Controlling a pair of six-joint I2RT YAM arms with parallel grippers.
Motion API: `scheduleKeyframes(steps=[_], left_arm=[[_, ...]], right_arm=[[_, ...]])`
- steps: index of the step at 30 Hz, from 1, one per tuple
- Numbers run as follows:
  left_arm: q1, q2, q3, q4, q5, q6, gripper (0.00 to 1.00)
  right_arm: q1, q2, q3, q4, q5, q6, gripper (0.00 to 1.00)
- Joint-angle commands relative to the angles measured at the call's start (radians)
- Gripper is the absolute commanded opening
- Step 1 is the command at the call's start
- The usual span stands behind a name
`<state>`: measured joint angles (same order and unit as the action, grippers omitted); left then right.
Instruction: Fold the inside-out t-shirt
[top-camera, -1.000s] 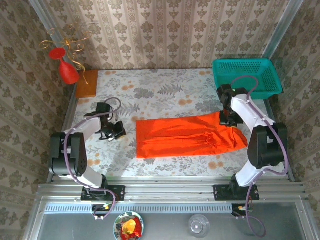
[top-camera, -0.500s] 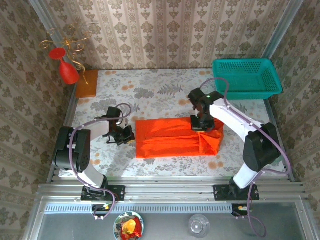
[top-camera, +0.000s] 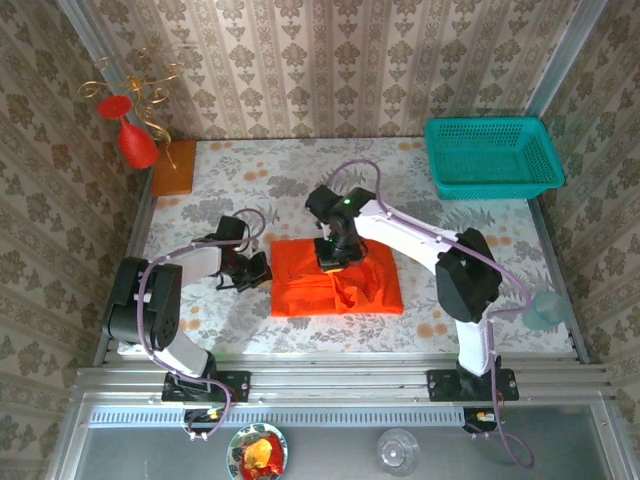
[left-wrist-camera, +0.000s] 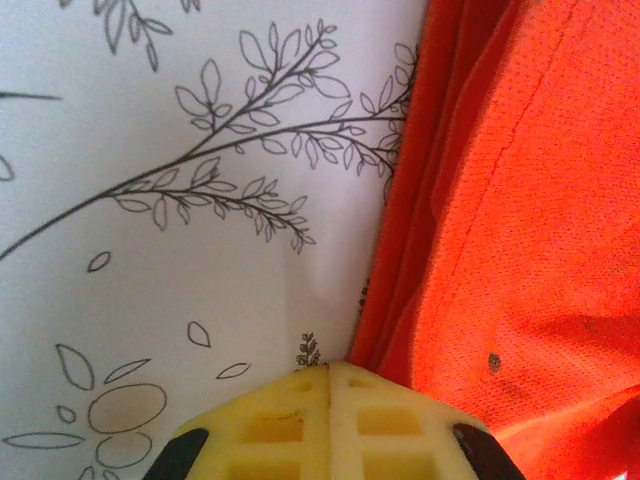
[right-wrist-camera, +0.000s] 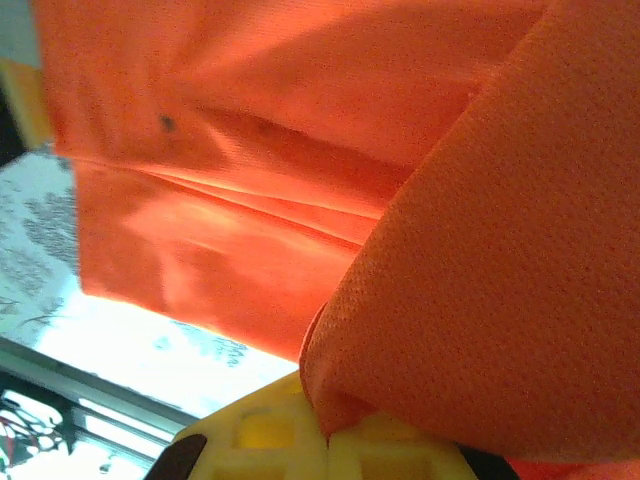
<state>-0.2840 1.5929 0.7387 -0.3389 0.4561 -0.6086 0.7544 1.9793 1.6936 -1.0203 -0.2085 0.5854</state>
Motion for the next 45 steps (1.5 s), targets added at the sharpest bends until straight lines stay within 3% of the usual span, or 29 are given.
scheduleKeyframes(steps=[1,11,20,24,31,38,45], left_arm=[[-0.084,0.077,-0.054,0.104,0.065,-0.025,0.00],[-0.102,0.082,-0.056,0.115,0.058,-0.034,0.00],[-0.103,0.032,-0.058,0.088,0.031,-0.036,0.00],[-0.097,-0.009,-0.046,0.038,0.005,-0.026,0.03],[-0.037,-0.175,-0.036,-0.057,-0.034,-0.021,0.12],[-0.060,-0.367,0.005,-0.156,0.010,-0.014,0.28],[-0.226,-0.410,-0.054,-0.099,0.075,-0.110,0.36]], right_arm=[[0.024,0.059,0.080,0.026,-0.055,0.054,0.00],[0.035,0.206,0.233,0.044,-0.085,0.085,0.00],[0.036,0.273,0.311,0.049,-0.074,0.089,0.08],[0.036,0.273,0.347,0.034,-0.067,0.091,0.33],[0.034,0.129,0.320,0.046,-0.023,0.078,0.40],[0.020,-0.045,0.124,0.027,0.031,0.051,0.41],[-0.051,-0.293,-0.287,0.112,0.060,0.102,0.42]])
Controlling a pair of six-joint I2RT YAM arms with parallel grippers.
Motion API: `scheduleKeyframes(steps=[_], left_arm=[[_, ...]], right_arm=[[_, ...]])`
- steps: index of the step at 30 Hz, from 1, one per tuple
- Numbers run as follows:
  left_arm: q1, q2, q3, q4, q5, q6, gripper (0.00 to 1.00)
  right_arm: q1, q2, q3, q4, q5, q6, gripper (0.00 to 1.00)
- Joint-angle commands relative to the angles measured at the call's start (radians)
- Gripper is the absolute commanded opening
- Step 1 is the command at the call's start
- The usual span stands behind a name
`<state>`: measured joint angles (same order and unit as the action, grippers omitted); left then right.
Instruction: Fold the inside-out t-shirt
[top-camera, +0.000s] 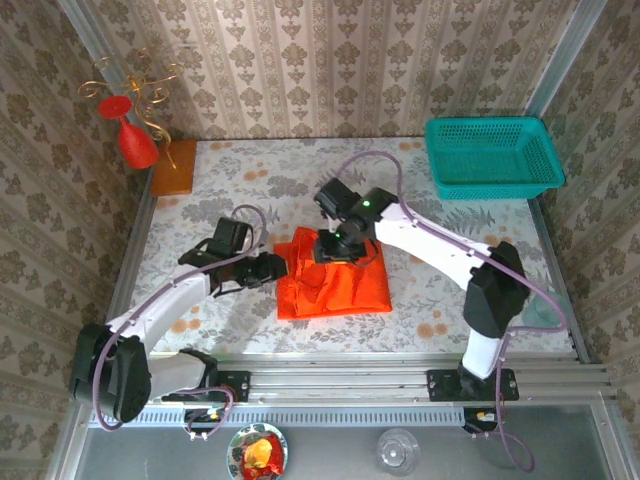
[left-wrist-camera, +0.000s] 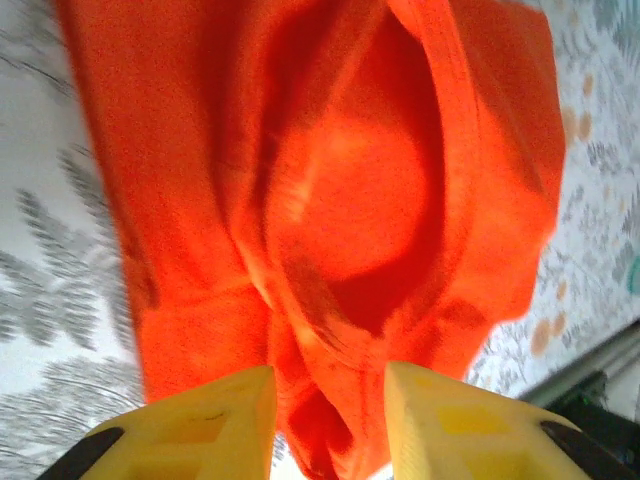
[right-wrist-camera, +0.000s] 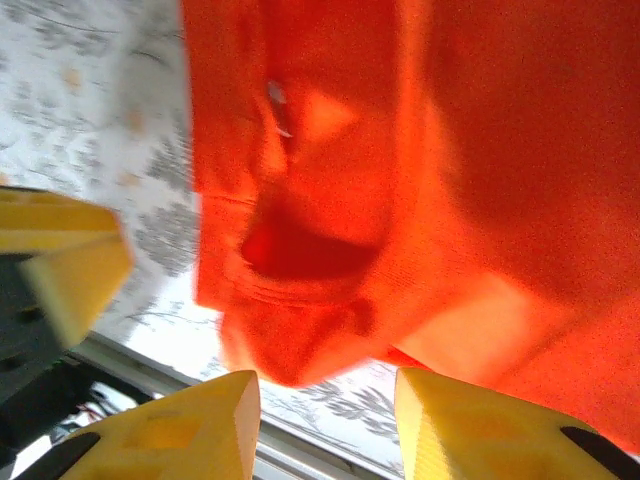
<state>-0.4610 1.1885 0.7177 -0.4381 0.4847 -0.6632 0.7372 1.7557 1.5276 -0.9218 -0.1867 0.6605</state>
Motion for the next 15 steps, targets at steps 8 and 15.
scheduleKeyframes(steps=[8,15], left_arm=[[-0.137,0.058,-0.137,0.171,0.083,-0.142,0.37],[-0.150,0.022,-0.150,0.049,-0.018,-0.138,0.46]], right_arm=[[-0.137,-0.272,-0.496,0.117,0.006,0.075,0.46],[-0.167,-0.304,-0.575,0.145,0.002,0.074,0.50]])
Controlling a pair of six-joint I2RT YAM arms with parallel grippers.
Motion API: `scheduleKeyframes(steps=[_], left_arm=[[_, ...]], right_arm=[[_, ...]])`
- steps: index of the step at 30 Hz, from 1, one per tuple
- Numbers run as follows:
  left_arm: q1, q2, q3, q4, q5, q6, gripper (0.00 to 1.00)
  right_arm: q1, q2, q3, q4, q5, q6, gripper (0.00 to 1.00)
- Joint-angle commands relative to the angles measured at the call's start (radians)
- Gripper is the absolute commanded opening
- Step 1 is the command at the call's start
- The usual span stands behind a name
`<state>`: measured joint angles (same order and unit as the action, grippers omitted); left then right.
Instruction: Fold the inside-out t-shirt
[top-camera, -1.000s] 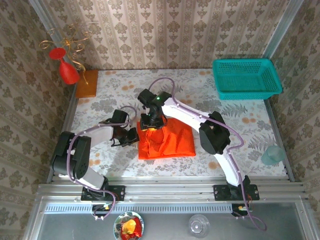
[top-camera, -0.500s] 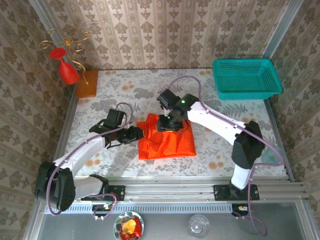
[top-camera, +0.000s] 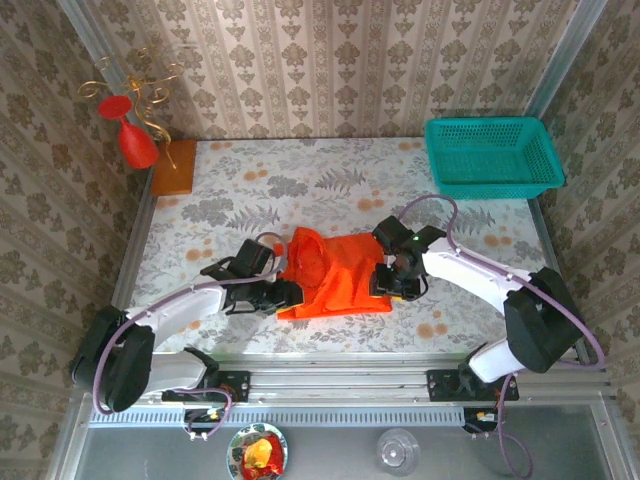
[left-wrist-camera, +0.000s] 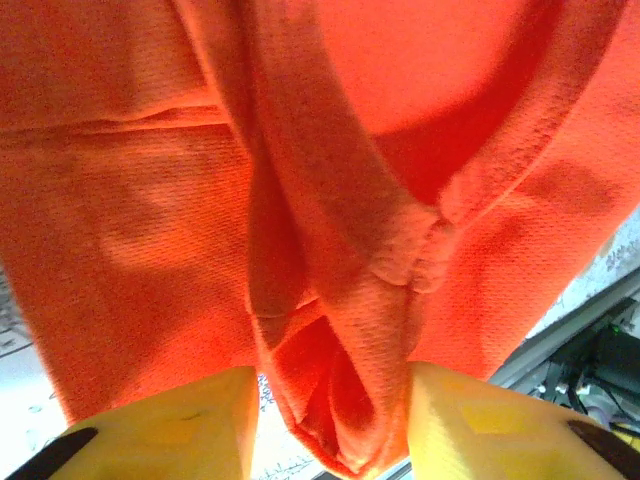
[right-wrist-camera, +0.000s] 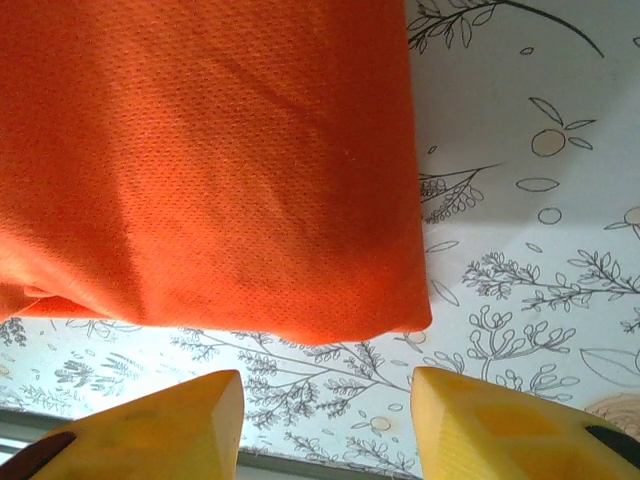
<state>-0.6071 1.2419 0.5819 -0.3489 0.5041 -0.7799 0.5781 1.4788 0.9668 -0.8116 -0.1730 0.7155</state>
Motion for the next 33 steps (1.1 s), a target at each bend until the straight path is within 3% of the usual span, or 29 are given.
scheduleKeyframes(steps=[1,4,13,18,27,33], left_arm=[[-0.003,-0.038,-0.028,-0.013,-0.022,-0.034,0.49],[-0.005,-0.027,-0.056,0.069,0.027,-0.079,0.57],[-0.010,0.049,-0.102,0.252,0.081,-0.148,0.64],[-0.011,0.074,-0.135,0.397,0.120,-0.219,0.59],[-0.011,0.059,-0.135,0.414,0.123,-0.241,0.43],[-0.013,0.016,-0.168,0.407,0.111,-0.254,0.22]], right_arm=[[-0.010,-0.028,-0.016,0.037,-0.011,0.019,0.51],[-0.012,-0.028,-0.016,0.035,-0.011,0.018,0.52],[-0.018,-0.041,-0.021,0.029,-0.003,0.022,0.54],[-0.018,-0.047,-0.047,0.035,-0.003,0.033,0.54],[-0.038,-0.070,-0.110,0.084,-0.036,0.052,0.52],[-0.071,-0.065,-0.172,0.198,-0.141,0.069,0.47]])
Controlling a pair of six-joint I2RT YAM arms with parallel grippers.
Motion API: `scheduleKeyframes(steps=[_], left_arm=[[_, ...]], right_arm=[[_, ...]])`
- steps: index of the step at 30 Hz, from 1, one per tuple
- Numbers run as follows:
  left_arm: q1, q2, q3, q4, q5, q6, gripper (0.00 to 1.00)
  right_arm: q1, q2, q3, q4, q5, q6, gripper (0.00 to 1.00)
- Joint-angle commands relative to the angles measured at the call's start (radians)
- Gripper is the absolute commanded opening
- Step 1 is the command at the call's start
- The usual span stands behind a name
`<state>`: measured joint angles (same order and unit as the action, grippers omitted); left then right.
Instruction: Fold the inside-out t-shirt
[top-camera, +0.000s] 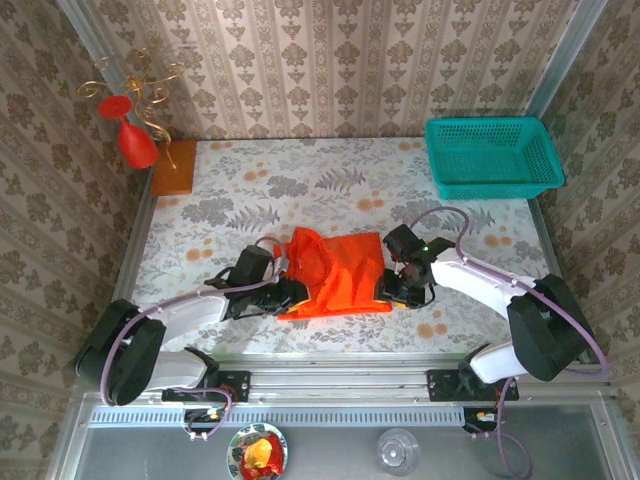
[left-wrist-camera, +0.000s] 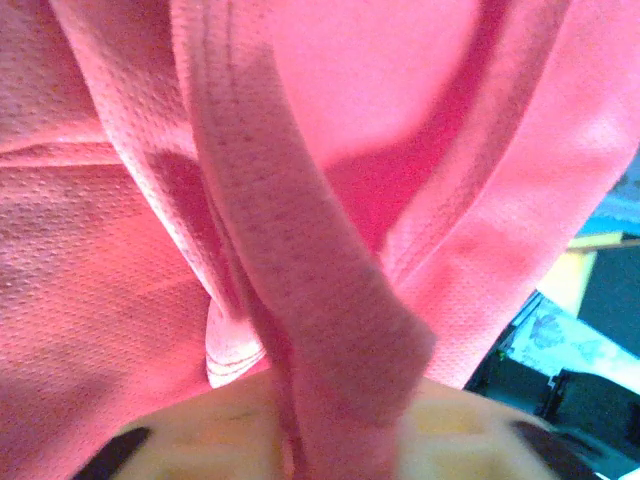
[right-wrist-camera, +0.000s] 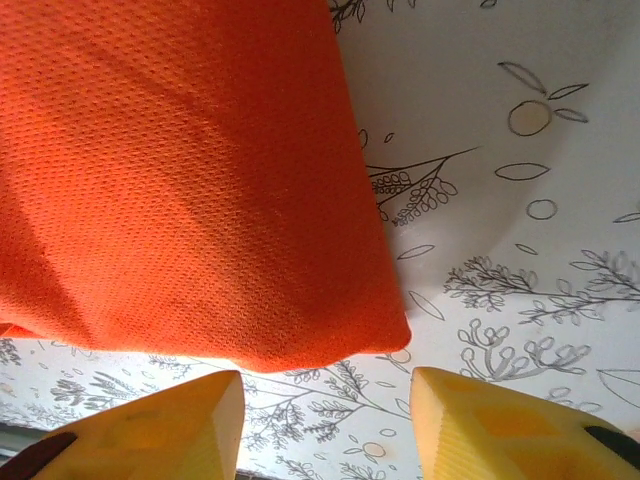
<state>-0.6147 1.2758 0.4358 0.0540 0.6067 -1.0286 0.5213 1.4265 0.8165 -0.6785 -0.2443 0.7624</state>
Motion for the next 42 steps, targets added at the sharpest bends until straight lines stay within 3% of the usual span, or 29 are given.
scheduleKeyframes(steps=[1,7,10,12,19,34,42], left_arm=[[-0.005,-0.015,-0.022,0.001,0.010,-0.003,0.19],[-0.005,-0.019,-0.003,-0.050,-0.008,0.022,0.04],[0.000,-0.034,0.011,-0.089,-0.024,0.039,0.00],[0.006,-0.045,0.027,-0.146,-0.044,0.062,0.00],[0.025,-0.098,0.067,-0.340,-0.128,0.150,0.00],[0.043,0.096,0.088,-0.290,-0.249,0.264,0.01],[0.021,-0.008,0.196,-0.413,-0.300,0.307,0.01]], right_arm=[[-0.022,-0.010,-0.033,0.095,-0.095,0.026,0.46],[-0.043,0.027,-0.064,0.207,-0.185,0.028,0.38],[-0.051,0.046,-0.078,0.238,-0.195,0.035,0.40],[-0.065,0.071,-0.089,0.237,-0.179,0.038,0.48],[-0.114,0.103,-0.127,0.216,-0.121,0.037,0.56],[-0.121,0.098,-0.133,0.206,-0.159,0.022,0.57],[-0.121,-0.021,-0.071,0.088,-0.159,0.006,0.57]])
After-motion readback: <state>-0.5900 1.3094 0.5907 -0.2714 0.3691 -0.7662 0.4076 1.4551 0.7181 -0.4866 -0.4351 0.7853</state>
